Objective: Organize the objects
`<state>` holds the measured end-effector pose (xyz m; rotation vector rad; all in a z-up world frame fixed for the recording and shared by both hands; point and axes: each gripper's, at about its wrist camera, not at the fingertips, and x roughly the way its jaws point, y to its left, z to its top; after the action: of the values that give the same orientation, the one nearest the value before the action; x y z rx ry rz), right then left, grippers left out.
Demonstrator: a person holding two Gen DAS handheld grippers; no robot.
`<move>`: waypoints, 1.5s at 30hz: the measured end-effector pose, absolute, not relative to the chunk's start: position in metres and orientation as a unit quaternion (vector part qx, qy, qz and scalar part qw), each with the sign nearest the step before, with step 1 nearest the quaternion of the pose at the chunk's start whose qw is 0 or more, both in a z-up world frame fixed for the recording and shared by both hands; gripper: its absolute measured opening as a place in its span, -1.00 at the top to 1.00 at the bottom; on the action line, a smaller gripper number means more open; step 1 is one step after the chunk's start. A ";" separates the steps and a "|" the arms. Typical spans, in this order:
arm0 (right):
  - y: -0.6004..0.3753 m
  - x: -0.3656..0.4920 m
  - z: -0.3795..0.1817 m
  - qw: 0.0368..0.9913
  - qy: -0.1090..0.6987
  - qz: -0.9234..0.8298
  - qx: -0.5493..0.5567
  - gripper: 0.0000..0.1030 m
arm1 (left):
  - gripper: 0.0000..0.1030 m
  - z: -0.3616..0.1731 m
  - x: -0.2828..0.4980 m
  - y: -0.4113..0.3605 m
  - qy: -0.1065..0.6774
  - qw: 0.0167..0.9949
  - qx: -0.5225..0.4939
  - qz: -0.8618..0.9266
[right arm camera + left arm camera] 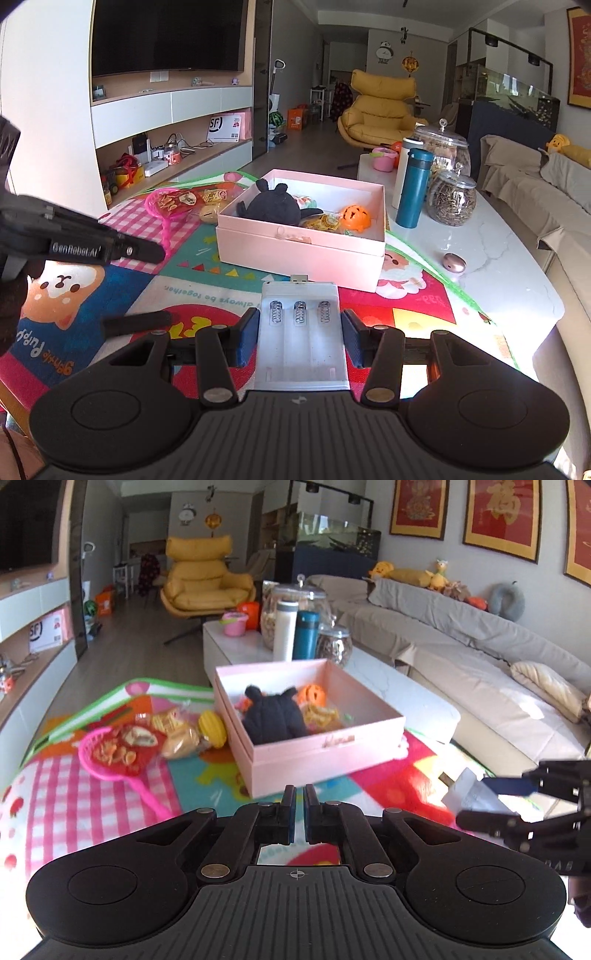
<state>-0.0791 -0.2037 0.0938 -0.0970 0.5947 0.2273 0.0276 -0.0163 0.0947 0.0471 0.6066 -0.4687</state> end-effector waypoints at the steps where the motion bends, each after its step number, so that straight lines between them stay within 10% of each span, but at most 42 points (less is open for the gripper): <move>1: -0.204 -0.078 0.093 0.948 0.294 0.112 -0.045 0.08 | 0.88 0.101 0.032 -0.017 0.288 0.930 0.021 -0.228; 23: -0.198 -0.051 0.031 0.924 0.368 0.102 -0.021 0.07 | 0.72 0.031 -0.003 -0.011 0.375 0.889 0.073 -0.252; 27: -0.196 -0.052 0.031 0.925 0.367 0.094 -0.025 0.06 | 0.27 0.021 -0.010 -0.031 0.393 0.876 0.124 -0.249; 45: -0.192 -0.058 0.023 0.939 0.334 0.079 -0.031 0.02 | 0.58 0.033 -0.009 -0.029 0.359 0.898 0.108 -0.230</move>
<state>-0.0577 -0.1916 0.0233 -0.0625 0.6818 0.1620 -0.0094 -0.0293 0.0333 0.2233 0.7438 -0.4771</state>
